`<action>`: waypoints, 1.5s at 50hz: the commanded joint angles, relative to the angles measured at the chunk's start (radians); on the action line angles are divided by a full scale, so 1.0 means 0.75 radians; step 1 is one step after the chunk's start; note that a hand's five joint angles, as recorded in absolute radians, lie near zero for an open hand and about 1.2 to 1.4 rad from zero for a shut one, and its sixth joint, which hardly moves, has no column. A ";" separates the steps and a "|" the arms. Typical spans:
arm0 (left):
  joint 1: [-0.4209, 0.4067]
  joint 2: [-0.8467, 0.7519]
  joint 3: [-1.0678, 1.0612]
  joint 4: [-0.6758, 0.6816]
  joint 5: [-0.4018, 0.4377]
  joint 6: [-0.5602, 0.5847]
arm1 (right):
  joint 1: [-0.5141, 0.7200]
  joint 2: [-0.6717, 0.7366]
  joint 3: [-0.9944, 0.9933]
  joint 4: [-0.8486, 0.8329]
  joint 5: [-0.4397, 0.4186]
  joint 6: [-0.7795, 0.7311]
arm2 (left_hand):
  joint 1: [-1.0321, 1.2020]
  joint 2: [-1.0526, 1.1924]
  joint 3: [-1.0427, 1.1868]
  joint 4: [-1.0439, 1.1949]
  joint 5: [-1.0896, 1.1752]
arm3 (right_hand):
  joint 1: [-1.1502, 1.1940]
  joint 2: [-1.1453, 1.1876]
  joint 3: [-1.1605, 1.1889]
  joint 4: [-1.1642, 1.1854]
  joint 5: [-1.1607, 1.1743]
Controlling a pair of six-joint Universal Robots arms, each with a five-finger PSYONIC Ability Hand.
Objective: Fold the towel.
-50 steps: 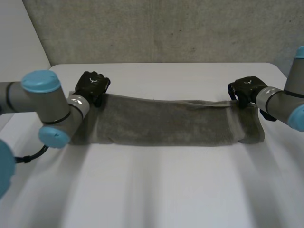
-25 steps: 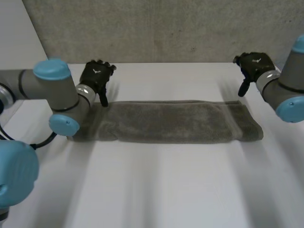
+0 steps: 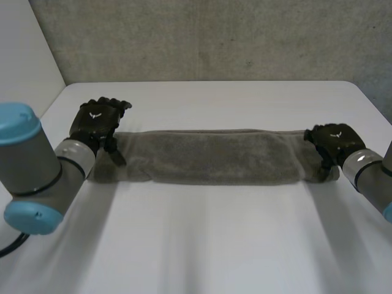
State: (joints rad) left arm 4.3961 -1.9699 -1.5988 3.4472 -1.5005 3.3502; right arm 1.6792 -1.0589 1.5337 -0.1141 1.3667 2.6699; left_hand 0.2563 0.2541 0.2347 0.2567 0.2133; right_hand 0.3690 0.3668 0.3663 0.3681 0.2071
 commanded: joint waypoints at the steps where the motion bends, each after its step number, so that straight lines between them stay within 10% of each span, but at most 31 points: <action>1: -0.004 0.007 -0.087 0.108 0.000 0.002 | -0.052 0.211 -0.087 -0.018 -0.004 -0.013 | -0.109 -0.106 -0.080 -0.110 -0.284 | 0.360 0.363 0.364 0.361 0.343; 6: -0.004 0.007 -0.091 0.108 -0.002 0.000 | -0.085 0.224 -0.114 -0.018 0.024 -0.019 | -0.109 -0.106 -0.080 -0.110 -0.284 | 1.366 1.369 1.369 1.367 1.349; 26: -0.004 0.011 -0.106 0.110 -0.002 0.000 | -0.343 0.031 -0.298 0.091 0.055 -0.367 | -0.109 -0.106 -0.080 -0.110 -0.284 | 1.370 1.373 1.373 1.371 1.353; 41: -0.018 0.009 -0.118 0.116 -0.002 0.000 | 0.595 0.172 -0.617 0.052 0.037 -0.206 | -0.109 -0.106 -0.080 -0.110 -0.284 | 1.370 1.373 1.373 1.371 1.353; 48: -0.022 0.007 -0.120 0.118 -0.002 0.000 | 0.772 0.332 -0.630 -0.014 0.031 -0.199 | -0.109 -0.106 -0.080 -0.110 -0.284 | 1.370 1.373 1.373 1.371 1.353; 50: -0.022 0.004 -0.120 0.118 -0.002 0.002 | 0.780 0.348 -0.630 -0.014 0.031 -0.197 | -0.109 -0.106 -0.080 -0.110 -0.284 | 1.160 1.163 1.163 1.161 1.143; 52: -0.022 0.000 -0.120 0.118 -0.002 0.002 | 0.774 0.357 -0.613 -0.018 0.033 -0.185 | -0.109 -0.106 -0.080 -0.110 -0.284 | 0.169 0.172 0.172 0.170 0.152; 57: -0.024 -0.008 -0.120 0.118 -0.002 0.002 | 0.754 0.320 -0.570 -0.008 0.051 -0.118 | -0.109 -0.106 -0.080 -0.110 -0.284 | -0.259 -0.256 -0.256 -0.258 -0.276; 75: -0.045 -0.014 -0.120 0.118 -0.002 0.004 | 0.316 0.054 0.039 -0.034 0.025 0.071 | -0.109 -0.106 -0.080 -0.110 -0.284 | -0.169 -0.166 -0.165 -0.167 -0.185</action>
State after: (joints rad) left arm 4.3732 -1.9783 -1.6889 3.5358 -1.5018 3.3523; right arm 1.9779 -1.0244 1.4481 -0.1078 1.3958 2.7283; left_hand 0.2541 0.2540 0.2346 0.2567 0.2131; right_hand 0.2345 0.2532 0.2462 0.2557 0.0610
